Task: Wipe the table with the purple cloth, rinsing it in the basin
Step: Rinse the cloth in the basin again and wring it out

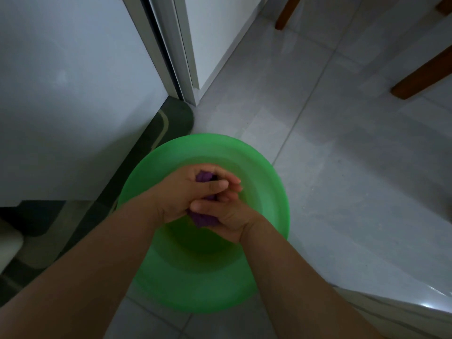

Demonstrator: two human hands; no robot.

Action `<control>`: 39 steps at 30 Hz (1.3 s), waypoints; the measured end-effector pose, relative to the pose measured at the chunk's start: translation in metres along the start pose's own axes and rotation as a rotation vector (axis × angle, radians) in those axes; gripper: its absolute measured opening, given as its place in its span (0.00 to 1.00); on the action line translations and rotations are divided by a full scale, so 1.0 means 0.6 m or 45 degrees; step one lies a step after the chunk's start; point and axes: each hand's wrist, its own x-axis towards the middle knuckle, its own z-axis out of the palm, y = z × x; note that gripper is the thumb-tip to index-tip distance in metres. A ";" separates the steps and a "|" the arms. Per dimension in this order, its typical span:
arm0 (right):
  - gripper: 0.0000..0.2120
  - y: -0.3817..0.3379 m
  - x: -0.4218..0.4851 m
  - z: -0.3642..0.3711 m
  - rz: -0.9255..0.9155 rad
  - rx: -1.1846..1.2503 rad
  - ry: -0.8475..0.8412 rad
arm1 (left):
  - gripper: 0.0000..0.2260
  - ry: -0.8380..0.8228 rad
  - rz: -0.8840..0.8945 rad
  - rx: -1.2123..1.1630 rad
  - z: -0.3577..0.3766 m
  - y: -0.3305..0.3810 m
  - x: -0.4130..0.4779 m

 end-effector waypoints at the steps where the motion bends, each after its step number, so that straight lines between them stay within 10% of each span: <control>1: 0.19 -0.001 0.000 0.002 0.026 -0.142 0.023 | 0.07 0.017 -0.033 0.048 -0.002 0.000 -0.002; 13: 0.11 0.045 -0.001 0.011 0.179 -1.160 0.369 | 0.26 0.789 -0.449 0.373 0.029 -0.060 0.020; 18: 0.11 0.073 0.018 0.020 -0.260 -2.023 0.217 | 0.26 0.792 -0.356 0.411 0.030 -0.057 0.021; 39: 0.18 0.051 0.004 0.024 -0.132 -2.069 0.231 | 0.24 0.851 -0.185 0.355 0.037 -0.052 0.017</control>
